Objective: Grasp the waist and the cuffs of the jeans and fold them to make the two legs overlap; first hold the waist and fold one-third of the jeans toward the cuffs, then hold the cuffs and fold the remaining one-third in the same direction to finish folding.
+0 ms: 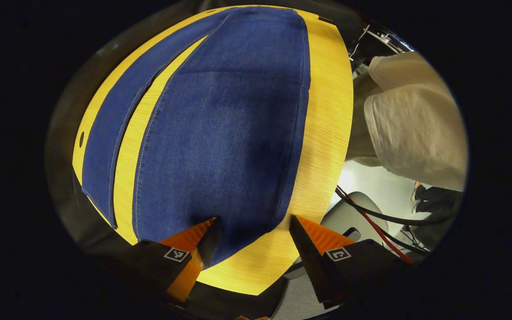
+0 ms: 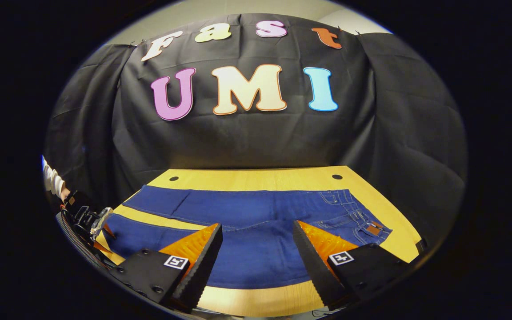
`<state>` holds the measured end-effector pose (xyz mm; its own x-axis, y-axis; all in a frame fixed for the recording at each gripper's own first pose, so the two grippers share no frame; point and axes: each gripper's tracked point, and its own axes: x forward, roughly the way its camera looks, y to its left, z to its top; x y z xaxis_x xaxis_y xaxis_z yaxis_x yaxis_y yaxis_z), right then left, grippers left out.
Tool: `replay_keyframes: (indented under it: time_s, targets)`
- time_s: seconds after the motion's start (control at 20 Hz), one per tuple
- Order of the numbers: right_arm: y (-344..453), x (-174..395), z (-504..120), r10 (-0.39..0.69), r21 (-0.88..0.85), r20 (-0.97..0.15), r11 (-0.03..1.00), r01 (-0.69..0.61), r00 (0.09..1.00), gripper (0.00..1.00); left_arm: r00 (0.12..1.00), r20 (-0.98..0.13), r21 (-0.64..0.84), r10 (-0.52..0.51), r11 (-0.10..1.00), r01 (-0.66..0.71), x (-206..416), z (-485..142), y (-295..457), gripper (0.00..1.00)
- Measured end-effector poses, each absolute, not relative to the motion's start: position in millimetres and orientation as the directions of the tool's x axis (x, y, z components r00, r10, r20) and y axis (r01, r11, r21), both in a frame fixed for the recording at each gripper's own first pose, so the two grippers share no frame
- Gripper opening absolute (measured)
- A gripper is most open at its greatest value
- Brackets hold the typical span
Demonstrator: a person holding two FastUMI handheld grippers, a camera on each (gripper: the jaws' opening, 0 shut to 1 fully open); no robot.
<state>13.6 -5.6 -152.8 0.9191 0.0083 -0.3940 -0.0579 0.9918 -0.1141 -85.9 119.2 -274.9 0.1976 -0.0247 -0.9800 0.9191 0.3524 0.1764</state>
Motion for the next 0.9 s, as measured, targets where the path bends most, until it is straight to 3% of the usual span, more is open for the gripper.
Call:
replay_keyframes:
  time_s: [0.15, 0.2, 0.25, 0.35, 0.4, 0.45, 0.5, 0.55, 0.6, 0.75, 0.85, 0.9]
  targets:
    - [-3, 14, -154, 0.012, -0.105, -0.403, 0.993, -0.059, 0.915, 0.98, 0.192, -0.981, 0.171, -0.027, 0.346, 0.922, -84, -275, 120, 0.96]
    - [-2, 14, -153, 0.014, -0.105, -0.402, 0.993, -0.061, 0.916, 0.94, 0.192, -0.981, 0.172, -0.023, 0.347, 0.922, -83, -274, 121, 0.94]
    - [-2, 14, -153, 0.016, -0.108, -0.401, 0.992, -0.065, 0.916, 0.98, 0.193, -0.981, 0.175, -0.018, 0.351, 0.92, -82, -274, 122, 0.91]
    - [-1, 15, -153, 0.019, -0.112, -0.403, 0.991, -0.07, 0.915, 0.98, 0.191, -0.982, 0.177, -0.007, 0.344, 0.922, -81, -274, 122, 0.82]
    - [1, 15, -153, 0.022, -0.113, -0.405, 0.991, -0.073, 0.914, 0.94, 0.193, -0.981, 0.18, -0.005, 0.332, 0.926, -81, -273, 121, 0.77]
    - [1, 15, -152, 0.023, -0.113, -0.407, 0.991, -0.076, 0.913, 0.98, 0.193, -0.981, 0.182, -0.002, 0.323, 0.929, -80, -273, 122, 0.75]
    - [2, 14, -152, 0.026, -0.112, -0.408, 0.991, -0.078, 0.913, 0.94, 0.198, -0.98, 0.187, -0.002, 0.312, 0.931, -79, -272, 121, 0.65]
    - [3, 14, -151, 0.028, -0.112, -0.408, 0.99, -0.081, 0.912, 0.94, 0.206, -0.979, 0.195, -0.002, 0.304, 0.932, -76, -272, 121, 0.63]
    - [5, 15, -151, 0.031, -0.114, -0.408, 0.99, -0.085, 0.912, 0.94, 0.217, -0.976, 0.207, -0.001, 0.299, 0.932, -72, -271, 121, 0.47]
    - [9, 16, -152, 0.046, -0.124, -0.422, 0.986, -0.109, 0.905, 0.98, 0.252, -0.968, 0.239, -0.009, 0.282, 0.929, -66, -271, 124, 0.12]
    - [10, 16, -153, 0.053, -0.13, -0.435, 0.984, -0.121, 0.899, 0.99, 0.261, -0.965, 0.247, -0.014, 0.273, 0.93, -66, -270, 124, 0.03]
    - [11, 17, -152, 0.059, -0.124, -0.44, 0.984, -0.126, 0.896, 0.94, 0.262, -0.965, 0.248, -0.017, 0.268, 0.931, -66, -271, 123, 0.0]
